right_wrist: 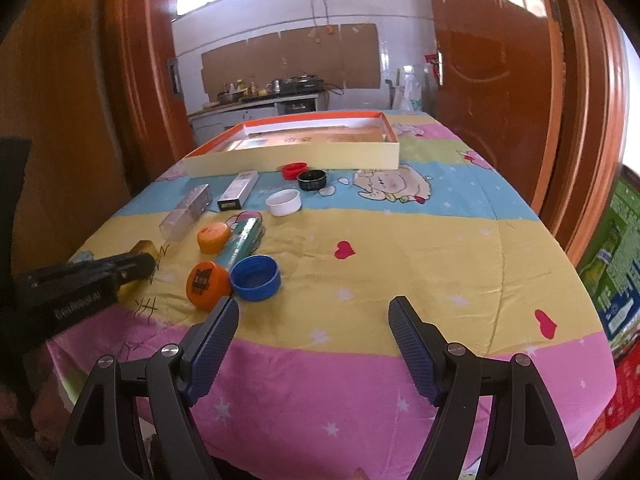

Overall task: Organize rigid objects
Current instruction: 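Grasp the blue bottle cap with the right tool while the left tool holds the gold box, then carry the gold box with the left tool while the right tool carries the blue cap into the tray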

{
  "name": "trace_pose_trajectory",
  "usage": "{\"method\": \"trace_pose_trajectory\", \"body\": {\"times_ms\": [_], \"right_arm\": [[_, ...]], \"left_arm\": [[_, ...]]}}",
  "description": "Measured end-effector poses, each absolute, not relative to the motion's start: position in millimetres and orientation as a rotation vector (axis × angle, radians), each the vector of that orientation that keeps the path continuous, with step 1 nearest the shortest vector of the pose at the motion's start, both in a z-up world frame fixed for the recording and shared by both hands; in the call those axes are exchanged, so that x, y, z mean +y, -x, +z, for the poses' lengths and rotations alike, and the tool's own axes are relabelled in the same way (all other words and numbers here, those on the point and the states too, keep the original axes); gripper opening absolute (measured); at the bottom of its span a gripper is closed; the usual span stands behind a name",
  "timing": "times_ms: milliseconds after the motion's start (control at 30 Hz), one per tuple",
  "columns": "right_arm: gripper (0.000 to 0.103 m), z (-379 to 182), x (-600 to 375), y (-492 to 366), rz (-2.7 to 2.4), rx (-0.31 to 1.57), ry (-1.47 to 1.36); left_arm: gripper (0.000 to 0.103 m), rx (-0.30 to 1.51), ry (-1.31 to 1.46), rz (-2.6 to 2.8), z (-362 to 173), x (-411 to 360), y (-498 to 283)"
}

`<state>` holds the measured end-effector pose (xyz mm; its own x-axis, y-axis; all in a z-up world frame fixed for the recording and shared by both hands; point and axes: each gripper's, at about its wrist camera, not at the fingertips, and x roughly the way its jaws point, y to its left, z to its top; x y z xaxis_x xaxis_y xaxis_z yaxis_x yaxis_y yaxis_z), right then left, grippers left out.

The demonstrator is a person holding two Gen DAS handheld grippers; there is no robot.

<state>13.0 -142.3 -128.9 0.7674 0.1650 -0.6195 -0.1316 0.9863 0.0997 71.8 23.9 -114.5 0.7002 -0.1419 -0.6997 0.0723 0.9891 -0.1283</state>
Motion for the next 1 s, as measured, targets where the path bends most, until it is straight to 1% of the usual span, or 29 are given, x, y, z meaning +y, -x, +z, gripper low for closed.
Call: {"method": "trace_pose_trajectory", "body": {"times_ms": [67, 133, 167, 233, 267, 667, 700, 733, 1000], "right_arm": [[0.078, -132, -138, -17, 0.167, 0.688, -0.032], [0.064, -135, -133, -23, 0.156, 0.696, -0.005], [0.06, -135, -128, -26, 0.144, 0.687, 0.032], [0.045, -134, -125, -31, 0.163, 0.685, 0.047], [0.044, -134, -124, -34, 0.179, 0.69, 0.044], [0.044, -134, -106, -57, 0.256, 0.7, 0.099], [0.043, -134, -105, -57, 0.26, 0.703, 0.101], [0.029, -134, -104, -59, 0.266, 0.703, 0.101], [0.03, -131, -107, -56, 0.267, 0.696, 0.069]], "left_arm": [[0.018, 0.783, 0.117, -0.127, -115, 30, -71], [0.018, 0.778, 0.101, -0.11, -114, 30, -71], [0.018, 0.777, 0.096, -0.109, -114, 30, -71], [0.018, 0.774, 0.083, -0.106, -114, 29, -71], [0.018, 0.773, 0.076, -0.106, -114, 29, -71], [0.018, 0.769, 0.078, -0.119, -115, 31, -70], [0.018, 0.769, 0.079, -0.119, -115, 31, -70], [0.018, 0.769, 0.085, -0.124, -115, 32, -71], [0.018, 0.761, 0.092, -0.146, -113, 33, -70]]}}
